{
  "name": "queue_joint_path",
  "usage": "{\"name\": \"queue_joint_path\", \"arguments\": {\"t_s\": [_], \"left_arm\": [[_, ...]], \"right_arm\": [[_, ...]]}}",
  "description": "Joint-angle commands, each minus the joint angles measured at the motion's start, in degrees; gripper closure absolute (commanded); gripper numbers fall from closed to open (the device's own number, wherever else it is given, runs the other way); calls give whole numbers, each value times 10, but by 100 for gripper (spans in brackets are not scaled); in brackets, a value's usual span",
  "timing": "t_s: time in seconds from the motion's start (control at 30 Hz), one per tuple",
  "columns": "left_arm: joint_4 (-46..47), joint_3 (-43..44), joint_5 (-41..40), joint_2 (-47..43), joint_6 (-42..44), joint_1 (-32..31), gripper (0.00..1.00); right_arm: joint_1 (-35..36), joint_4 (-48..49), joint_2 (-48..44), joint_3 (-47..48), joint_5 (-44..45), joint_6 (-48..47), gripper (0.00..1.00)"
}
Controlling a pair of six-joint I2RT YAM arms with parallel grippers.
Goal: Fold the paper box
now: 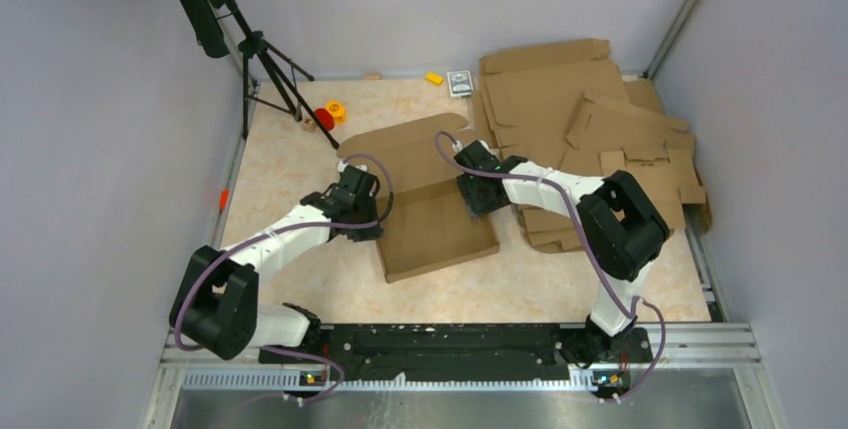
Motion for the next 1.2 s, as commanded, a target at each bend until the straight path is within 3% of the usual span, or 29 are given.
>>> {"name": "queue_joint_path", "arguments": {"t_s": [0.0, 0.13, 0.27, 0.3, 0.4, 0.47, 0.5, 0.6, 0.7, 0.9, 1.07, 1.17], "left_arm": [[-9, 14, -11, -5, 9, -1, 77], [-10, 14, -11, -5, 9, -2, 77], [-11, 16, -10, -5, 9, -4, 77], [-12, 17, -10, -5, 10, -4, 77], [-13, 21, -10, -3, 10, -8, 76], [-13, 24, -9, 0, 9, -12, 76], [-14, 27, -10, 1, 9, -15, 76], [-17, 35, -7, 5, 13, -20, 71], [-19, 40, 2, -2, 25, -21, 59], [-33, 55, -11, -54, 45, -17, 26], [-32, 58, -42, -99, 43, 5, 17], [-6, 37, -48, -122, 31, 50, 13]], "right_arm": [[-1, 3, -45, -16, -27, 6, 40], [-1, -4, -58, -34, -34, 5, 40], [2, -18, -69, -50, -33, -3, 50], [7, -24, -69, -53, -20, -5, 58], [23, -35, -65, -58, 33, 2, 100], [29, -32, -71, -62, 38, 8, 100], [30, -27, -77, -65, 32, 10, 92], [30, -14, -106, -72, 6, 17, 52], [28, -9, -128, -76, -1, 17, 38], [-18, 4, -173, -78, -84, 3, 30], [-79, 27, -205, -61, -192, -1, 25], [-128, 47, -209, -49, -242, 11, 25]]}}
